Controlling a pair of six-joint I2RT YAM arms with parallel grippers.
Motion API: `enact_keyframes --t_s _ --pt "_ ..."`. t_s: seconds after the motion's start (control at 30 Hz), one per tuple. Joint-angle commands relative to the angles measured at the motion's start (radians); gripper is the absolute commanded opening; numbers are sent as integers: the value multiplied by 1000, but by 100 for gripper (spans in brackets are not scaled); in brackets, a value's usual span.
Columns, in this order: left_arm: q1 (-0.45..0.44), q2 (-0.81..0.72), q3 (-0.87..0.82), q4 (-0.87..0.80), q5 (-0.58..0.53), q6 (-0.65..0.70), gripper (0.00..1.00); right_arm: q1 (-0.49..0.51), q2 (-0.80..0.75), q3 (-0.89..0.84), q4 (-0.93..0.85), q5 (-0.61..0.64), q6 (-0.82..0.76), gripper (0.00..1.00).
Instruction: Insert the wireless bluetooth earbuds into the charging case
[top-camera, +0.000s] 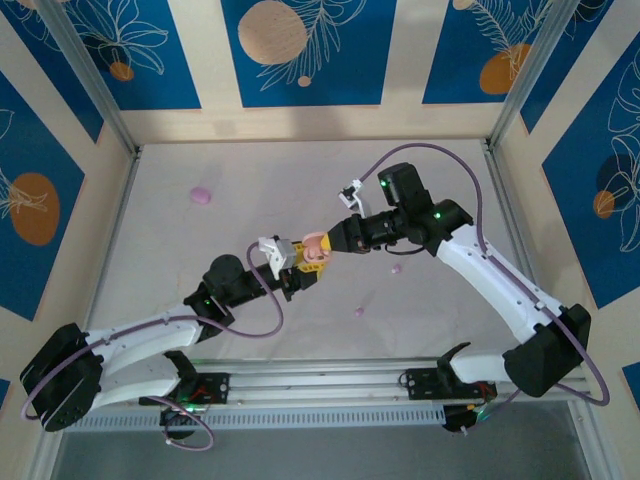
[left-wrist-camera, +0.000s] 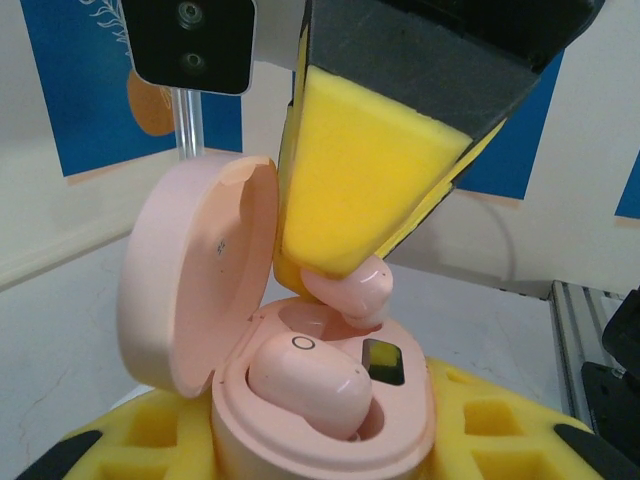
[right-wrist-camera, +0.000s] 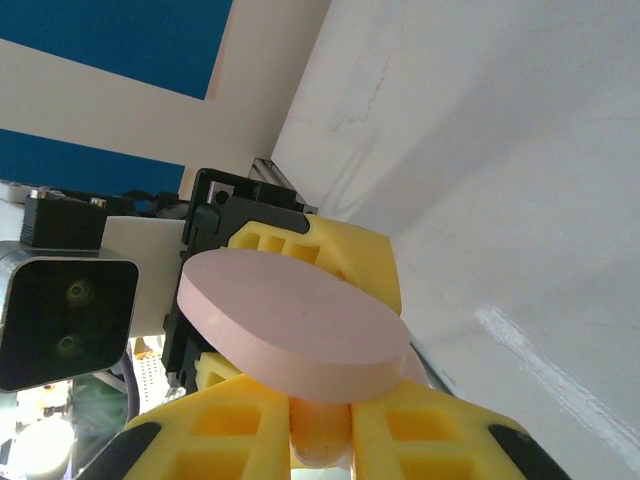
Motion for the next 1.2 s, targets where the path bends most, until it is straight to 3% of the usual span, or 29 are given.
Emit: enact_keyframes --t_s 0.0,0.37,0.63,1.17 --pt "-12 2 7 93 32 -23 33 0 -15 -10 13 57 -14 20" --pt "-12 17 9 111 35 -33 33 29 -14 -12 44 82 -13 20" --pt "-12 8 4 107 27 -24 33 59 -15 18 -19 200 -43 20" --pt "-12 1 2 101 26 -20 33 59 -29 22 -39 236 -45 28"
